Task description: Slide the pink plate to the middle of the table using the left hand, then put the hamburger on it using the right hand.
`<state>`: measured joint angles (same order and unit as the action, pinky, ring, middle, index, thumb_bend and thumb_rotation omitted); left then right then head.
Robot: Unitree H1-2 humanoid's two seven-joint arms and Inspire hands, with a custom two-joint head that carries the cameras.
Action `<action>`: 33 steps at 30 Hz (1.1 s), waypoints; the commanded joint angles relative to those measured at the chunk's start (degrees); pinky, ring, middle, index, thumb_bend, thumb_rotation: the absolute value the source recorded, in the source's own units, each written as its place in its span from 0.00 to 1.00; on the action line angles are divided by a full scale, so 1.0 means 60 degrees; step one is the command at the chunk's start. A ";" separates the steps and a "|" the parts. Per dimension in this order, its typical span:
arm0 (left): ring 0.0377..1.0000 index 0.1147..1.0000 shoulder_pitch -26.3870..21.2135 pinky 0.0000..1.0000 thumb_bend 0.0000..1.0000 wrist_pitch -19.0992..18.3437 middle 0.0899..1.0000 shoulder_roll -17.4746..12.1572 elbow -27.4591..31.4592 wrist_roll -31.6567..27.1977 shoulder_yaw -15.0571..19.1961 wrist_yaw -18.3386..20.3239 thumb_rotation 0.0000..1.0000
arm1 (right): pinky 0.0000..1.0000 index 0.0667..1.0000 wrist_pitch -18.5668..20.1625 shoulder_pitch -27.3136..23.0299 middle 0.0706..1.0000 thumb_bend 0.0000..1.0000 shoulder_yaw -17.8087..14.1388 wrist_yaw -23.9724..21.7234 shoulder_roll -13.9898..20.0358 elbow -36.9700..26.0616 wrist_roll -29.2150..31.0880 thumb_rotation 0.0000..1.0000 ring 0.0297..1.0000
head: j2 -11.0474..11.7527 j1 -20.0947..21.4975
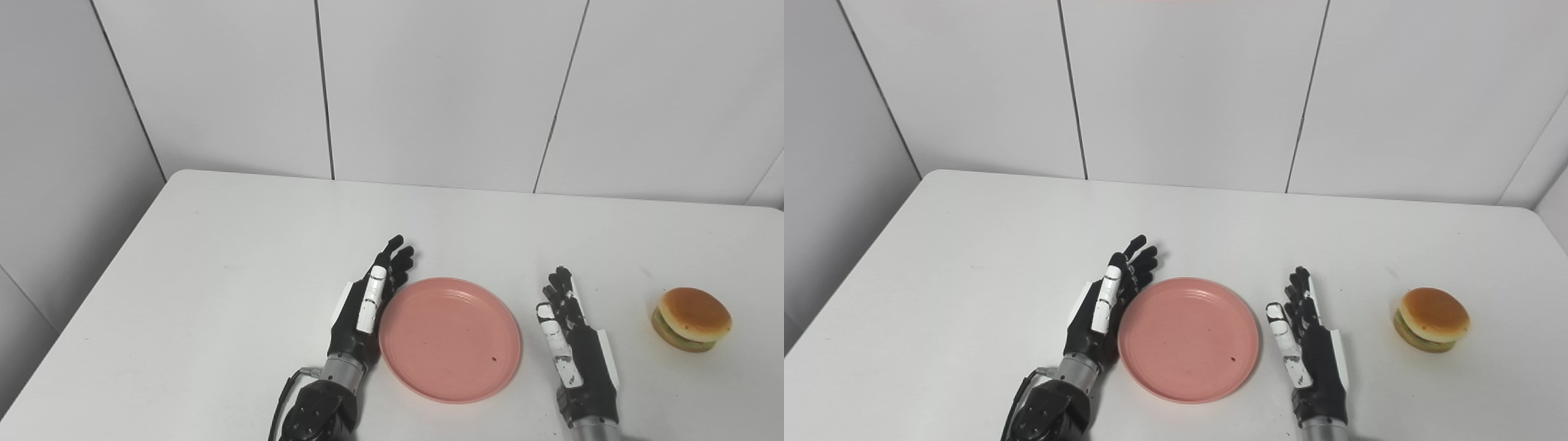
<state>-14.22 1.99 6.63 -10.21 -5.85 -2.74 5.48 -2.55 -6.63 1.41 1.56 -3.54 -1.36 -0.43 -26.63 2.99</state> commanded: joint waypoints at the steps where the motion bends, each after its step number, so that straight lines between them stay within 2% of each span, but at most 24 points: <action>1: 0.97 0.93 0.0658 1.00 0.59 0.0007 0.95 -0.0087 -0.0462 0.0099 -0.0035 -0.0043 1.00 | 1.00 0.99 -0.0024 -0.0208 0.99 0.59 -0.0076 0.0055 -0.0028 -0.0434 0.0078 0.78 0.99 | -0.0053 0.0027; 6: 0.99 0.96 0.0718 1.00 0.55 0.0031 0.98 -0.0177 -0.0380 0.0223 -0.0108 0.0038 1.00 | 1.00 0.97 -0.0211 -0.0444 0.98 0.63 -0.0128 0.0042 0.0161 -0.0562 -0.0056 0.79 0.98 | -0.0063 0.0393; 11: 1.00 0.97 0.0744 1.00 0.55 0.0043 0.98 -0.0280 -0.0350 0.0199 -0.0132 0.0090 1.00 | 1.00 0.98 -0.0226 -0.0672 0.98 0.58 -0.0139 0.0011 0.0309 -0.0801 -0.0058 0.75 0.98 | -0.0065 0.0623; 14: 1.00 0.97 0.0766 1.00 0.54 0.0082 0.98 -0.0348 -0.0336 0.0174 -0.0156 0.0140 1.00 | 0.97 0.98 -0.0045 -0.0857 0.97 0.56 -0.0120 0.0157 0.0556 -0.0955 -0.0674 0.77 0.96 | -0.0103 0.0974; 16: 1.00 0.97 0.0757 1.00 0.54 0.0036 0.99 -0.0389 -0.0326 0.0139 -0.0165 0.0160 1.00 | 0.96 0.96 0.0094 -0.0968 0.95 0.59 -0.0128 0.0199 0.0640 -0.1050 -0.0940 0.77 0.95 | -0.0137 0.1135; 22: 1.00 0.97 0.0721 1.00 0.53 0.0001 0.99 -0.0560 -0.0281 0.0033 -0.0188 0.0234 1.00 | 0.91 0.96 0.0534 -0.1254 0.94 0.55 -0.0102 0.0048 0.1290 -0.1368 -0.1893 0.77 0.93 | -0.0212 0.1427; 28: 0.99 0.97 0.0647 1.00 0.55 0.0236 0.98 -0.0574 -0.0456 -0.0129 -0.0022 0.0232 1.00 | 0.87 0.94 0.0827 -0.1483 0.93 0.56 -0.0108 0.0070 0.1640 -0.1348 -0.2291 0.75 0.91 | -0.0212 0.1509; 30: 0.99 0.96 0.0670 1.00 0.55 0.0302 0.98 -0.0521 -0.0525 -0.0171 0.0023 0.0219 1.00 | 0.87 0.94 0.0832 -0.1467 0.93 0.56 -0.0126 0.0053 0.1739 -0.1347 -0.2355 0.75 0.91 | -0.0321 0.1554; 33: 0.99 0.96 0.0654 1.00 0.56 0.0261 0.97 -0.0564 -0.0509 -0.0185 0.0050 0.0257 1.00 | 0.85 0.94 0.0977 -0.1534 0.92 0.56 -0.0091 0.0019 0.1853 -0.1397 -0.2599 0.76 0.91 | -0.0163 0.1647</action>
<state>-13.73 2.93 4.62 -9.70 -6.71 -3.32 6.73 2.58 -13.87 0.94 1.91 6.82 -7.35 -15.30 -27.86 12.83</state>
